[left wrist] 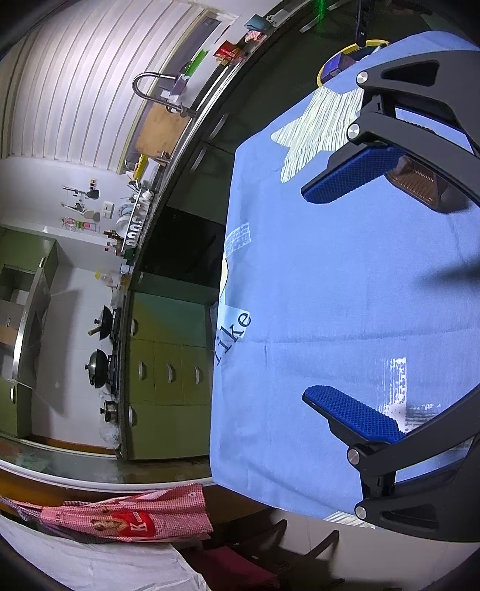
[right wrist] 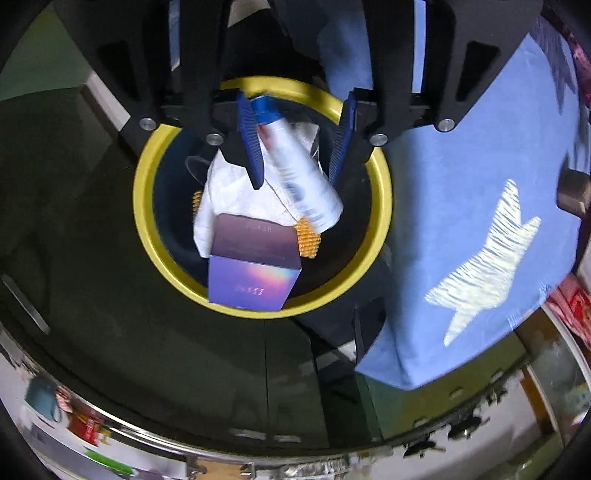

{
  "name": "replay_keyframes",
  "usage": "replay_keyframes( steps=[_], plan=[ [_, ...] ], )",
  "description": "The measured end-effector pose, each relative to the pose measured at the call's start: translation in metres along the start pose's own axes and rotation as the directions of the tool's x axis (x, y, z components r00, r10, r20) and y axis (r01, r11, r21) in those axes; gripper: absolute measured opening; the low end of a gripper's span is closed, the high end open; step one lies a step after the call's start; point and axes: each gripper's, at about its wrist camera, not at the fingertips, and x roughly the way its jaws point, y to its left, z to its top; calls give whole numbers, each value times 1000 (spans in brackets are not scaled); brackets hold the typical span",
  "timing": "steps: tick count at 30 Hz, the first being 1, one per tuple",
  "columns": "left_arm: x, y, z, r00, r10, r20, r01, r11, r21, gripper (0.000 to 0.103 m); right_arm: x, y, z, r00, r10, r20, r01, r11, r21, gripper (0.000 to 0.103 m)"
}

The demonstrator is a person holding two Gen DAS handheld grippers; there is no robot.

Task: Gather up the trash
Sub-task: 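Carry the white tube over the bin and release it with the right gripper, then grasp the brown plastic container by its rim with the left gripper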

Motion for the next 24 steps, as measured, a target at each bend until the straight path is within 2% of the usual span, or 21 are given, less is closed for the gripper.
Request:
replay_keyframes(
  steps=[5, 10, 14, 18, 20, 22, 24],
  plan=[
    [-4, -8, -1, 999, -36, 8, 36, 999, 26, 98, -18, -5, -19, 999, 29, 33, -30, 998, 49, 40],
    [-8, -19, 0, 998, -68, 11, 67, 996, 67, 98, -40, 5, -38, 991, 104, 90, -111, 991, 78, 41],
    [-12, -27, 1, 990, -140, -15, 140, 986, 91, 98, -55, 18, -47, 983, 143, 112, -152, 985, 76, 46],
    [-20, -50, 3, 969, -236, -70, 245, 952, 182, 98, -62, 27, -56, 980, 168, 111, -175, 983, 60, 47],
    [-20, -68, -2, 946, -291, -141, 319, 911, 262, 98, -63, 28, -57, 978, 177, 114, -184, 981, 58, 47],
    [-19, -83, -8, 926, -318, -205, 371, 870, 324, 98, -64, 28, -58, 975, 190, 118, -197, 979, 57, 47],
    [-20, -94, -15, 922, -311, -231, 380, 843, 381, 98, -65, 29, -59, 973, 198, 121, -206, 977, 53, 47]
  ],
)
